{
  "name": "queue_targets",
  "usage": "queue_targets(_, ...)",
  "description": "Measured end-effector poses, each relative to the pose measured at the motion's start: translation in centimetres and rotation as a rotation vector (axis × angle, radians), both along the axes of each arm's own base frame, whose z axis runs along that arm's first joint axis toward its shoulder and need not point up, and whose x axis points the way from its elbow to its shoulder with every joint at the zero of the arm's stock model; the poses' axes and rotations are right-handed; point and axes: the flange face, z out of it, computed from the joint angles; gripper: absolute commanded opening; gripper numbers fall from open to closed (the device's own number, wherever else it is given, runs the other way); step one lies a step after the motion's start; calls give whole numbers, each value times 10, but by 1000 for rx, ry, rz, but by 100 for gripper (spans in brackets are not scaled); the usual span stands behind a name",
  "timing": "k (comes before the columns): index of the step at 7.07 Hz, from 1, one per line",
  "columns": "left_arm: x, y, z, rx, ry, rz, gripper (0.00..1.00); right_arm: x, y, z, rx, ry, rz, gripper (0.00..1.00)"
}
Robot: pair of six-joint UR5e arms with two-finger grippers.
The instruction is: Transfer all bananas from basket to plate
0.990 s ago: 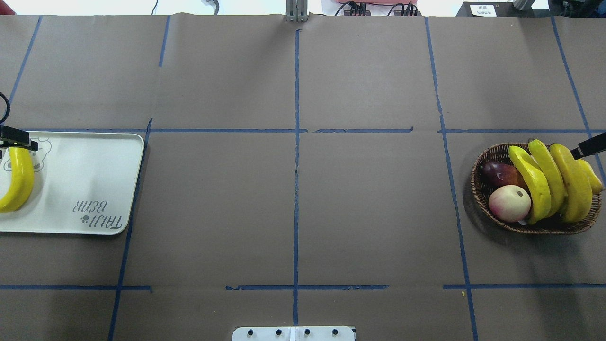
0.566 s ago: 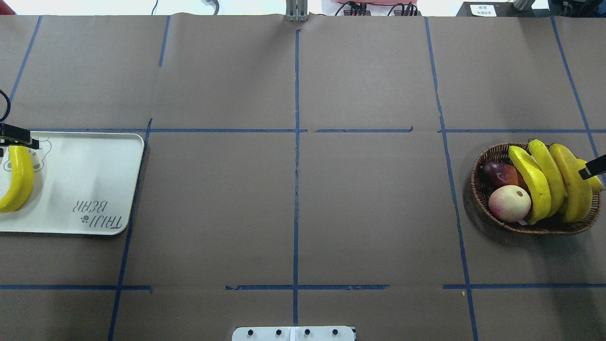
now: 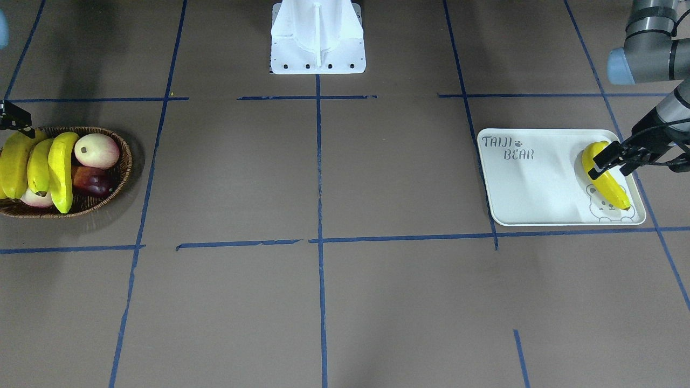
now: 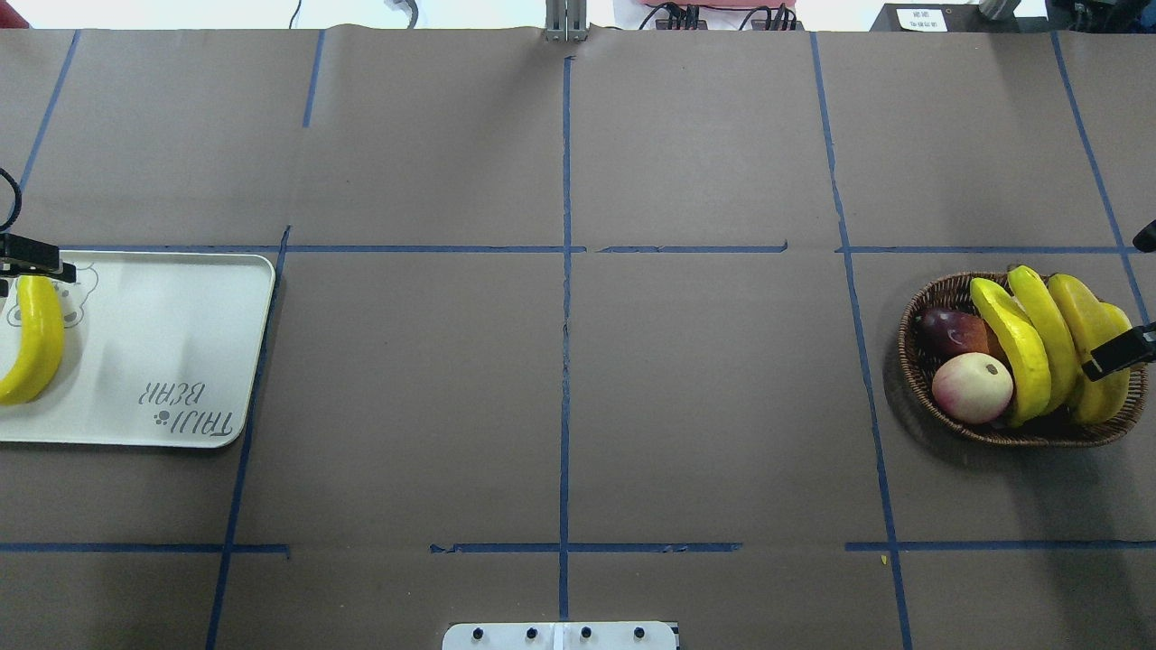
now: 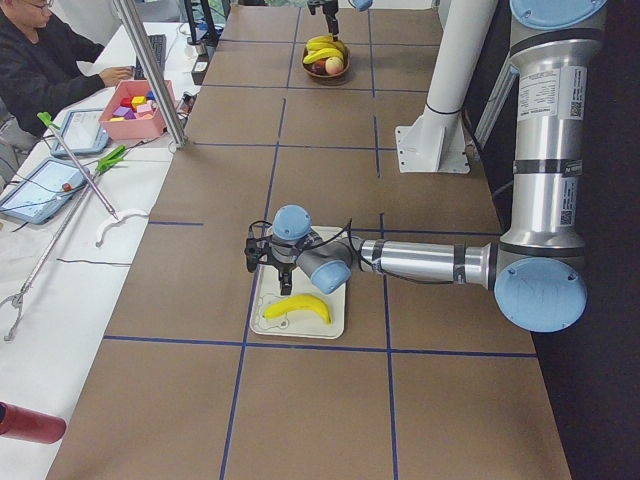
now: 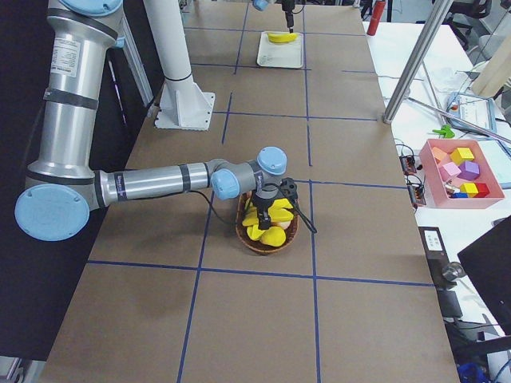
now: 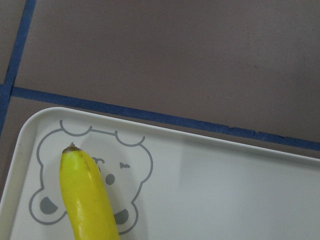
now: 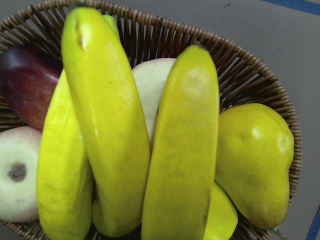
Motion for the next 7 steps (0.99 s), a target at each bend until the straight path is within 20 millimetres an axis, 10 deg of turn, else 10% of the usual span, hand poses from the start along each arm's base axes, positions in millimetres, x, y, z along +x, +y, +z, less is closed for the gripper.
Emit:
queue_targets(2,0,0,-2,4,2,1,100,-3,1,8,-13,7,-8,73)
queue_targets(4,0,0,-3,4,3,1,100,-10,2,9,-16,9,-22,18)
queue_targets(7,0,0,-4,6,5,2,100,-12,4,6,-2,5,-34,0)
